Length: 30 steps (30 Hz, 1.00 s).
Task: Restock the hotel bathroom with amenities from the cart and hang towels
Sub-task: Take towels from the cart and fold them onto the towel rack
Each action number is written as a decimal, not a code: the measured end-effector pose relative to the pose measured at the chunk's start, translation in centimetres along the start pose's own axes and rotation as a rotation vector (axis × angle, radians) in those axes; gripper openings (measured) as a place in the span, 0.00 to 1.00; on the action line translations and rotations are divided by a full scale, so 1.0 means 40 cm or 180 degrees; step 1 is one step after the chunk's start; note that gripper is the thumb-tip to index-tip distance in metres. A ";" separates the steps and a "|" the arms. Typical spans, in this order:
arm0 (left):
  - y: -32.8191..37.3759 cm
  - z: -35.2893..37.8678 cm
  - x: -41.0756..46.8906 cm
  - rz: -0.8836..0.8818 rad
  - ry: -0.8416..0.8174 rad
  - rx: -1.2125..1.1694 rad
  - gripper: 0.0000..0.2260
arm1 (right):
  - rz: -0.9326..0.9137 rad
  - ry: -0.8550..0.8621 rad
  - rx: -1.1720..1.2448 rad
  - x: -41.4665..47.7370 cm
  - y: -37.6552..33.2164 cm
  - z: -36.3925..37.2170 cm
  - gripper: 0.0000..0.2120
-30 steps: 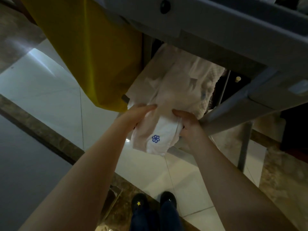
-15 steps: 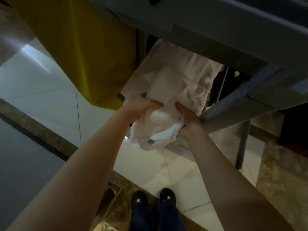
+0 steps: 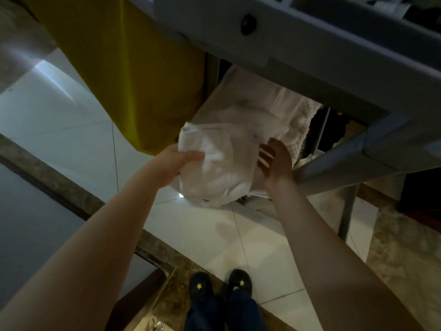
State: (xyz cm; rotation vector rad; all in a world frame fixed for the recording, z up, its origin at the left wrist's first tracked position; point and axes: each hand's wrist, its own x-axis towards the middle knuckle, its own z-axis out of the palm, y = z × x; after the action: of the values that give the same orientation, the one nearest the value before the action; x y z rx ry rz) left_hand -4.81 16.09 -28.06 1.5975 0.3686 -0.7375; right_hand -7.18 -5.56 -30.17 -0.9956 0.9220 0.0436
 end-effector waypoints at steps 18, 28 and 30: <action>0.020 -0.042 -0.009 -0.0046 -0.0519 0.1079 0.39 | -0.0802 -0.0627 -0.1227 0.046 -0.094 0.050 0.26; 0.065 0.031 -0.102 0.0282 -0.0748 0.0596 0.17 | -0.0497 -0.0763 -0.0799 -0.122 -0.089 0.043 0.17; 0.067 0.031 -0.134 0.0336 -0.0720 0.0475 0.18 | -0.0289 -0.1129 -0.0641 -0.168 -0.089 0.024 0.09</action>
State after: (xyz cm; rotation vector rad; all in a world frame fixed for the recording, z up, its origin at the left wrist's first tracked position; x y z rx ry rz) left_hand -7.42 15.36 -22.58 1.6387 0.0655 -0.8702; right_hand -9.33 -4.47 -22.90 -1.1705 0.5538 0.2331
